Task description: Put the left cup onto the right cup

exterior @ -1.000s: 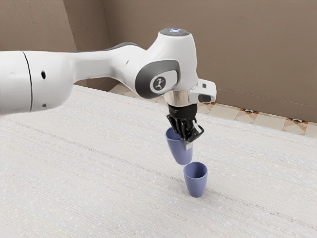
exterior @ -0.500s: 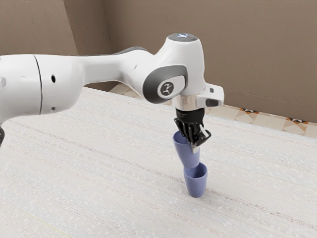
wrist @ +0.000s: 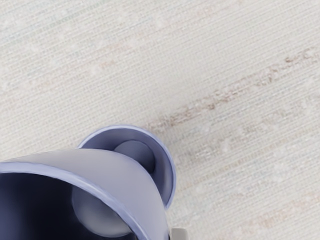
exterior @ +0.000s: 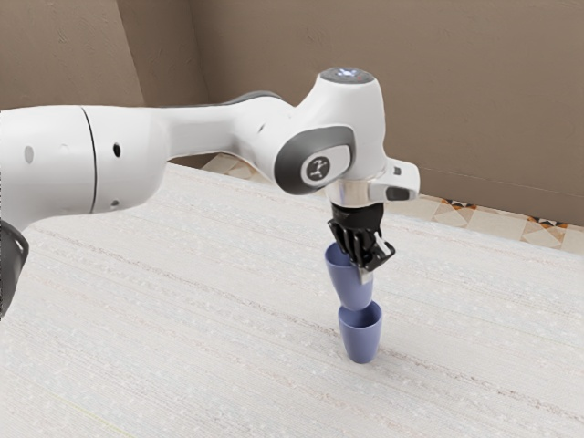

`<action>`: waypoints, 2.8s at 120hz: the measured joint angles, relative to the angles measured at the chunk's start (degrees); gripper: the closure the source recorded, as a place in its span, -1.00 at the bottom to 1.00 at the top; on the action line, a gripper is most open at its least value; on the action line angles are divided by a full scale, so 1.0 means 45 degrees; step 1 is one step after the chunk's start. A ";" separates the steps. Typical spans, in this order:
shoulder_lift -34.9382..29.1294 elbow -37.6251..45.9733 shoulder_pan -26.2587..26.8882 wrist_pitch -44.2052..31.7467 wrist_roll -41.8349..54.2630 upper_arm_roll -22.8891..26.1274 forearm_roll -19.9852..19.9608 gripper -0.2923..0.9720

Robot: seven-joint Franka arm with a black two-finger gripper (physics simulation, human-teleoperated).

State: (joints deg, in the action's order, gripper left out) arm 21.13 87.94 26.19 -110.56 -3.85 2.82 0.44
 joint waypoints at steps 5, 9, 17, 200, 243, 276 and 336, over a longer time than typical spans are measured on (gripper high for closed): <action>0.0043 -0.0023 0.0000 0.0001 0.0000 0.0000 0.0016 0.70; 0.0061 -0.0059 -0.0001 0.0001 0.0001 0.0009 0.0025 0.70; 0.0138 -0.0166 0.0000 0.0017 0.0002 0.0042 0.0040 0.70; 0.0784 -0.0124 -0.0008 -0.0100 -0.0025 0.0053 0.0057 0.70; 0.1033 -0.0139 -0.0018 -0.0171 -0.0034 0.0055 0.0047 0.70; 0.1185 -0.0142 -0.0007 -0.0200 -0.0040 0.0056 0.0035 0.70; 0.1234 -0.0084 -0.0005 -0.0574 -0.0239 0.0056 -0.0115 0.05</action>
State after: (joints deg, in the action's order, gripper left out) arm 26.69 87.56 26.16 -113.14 -4.92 3.08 -0.07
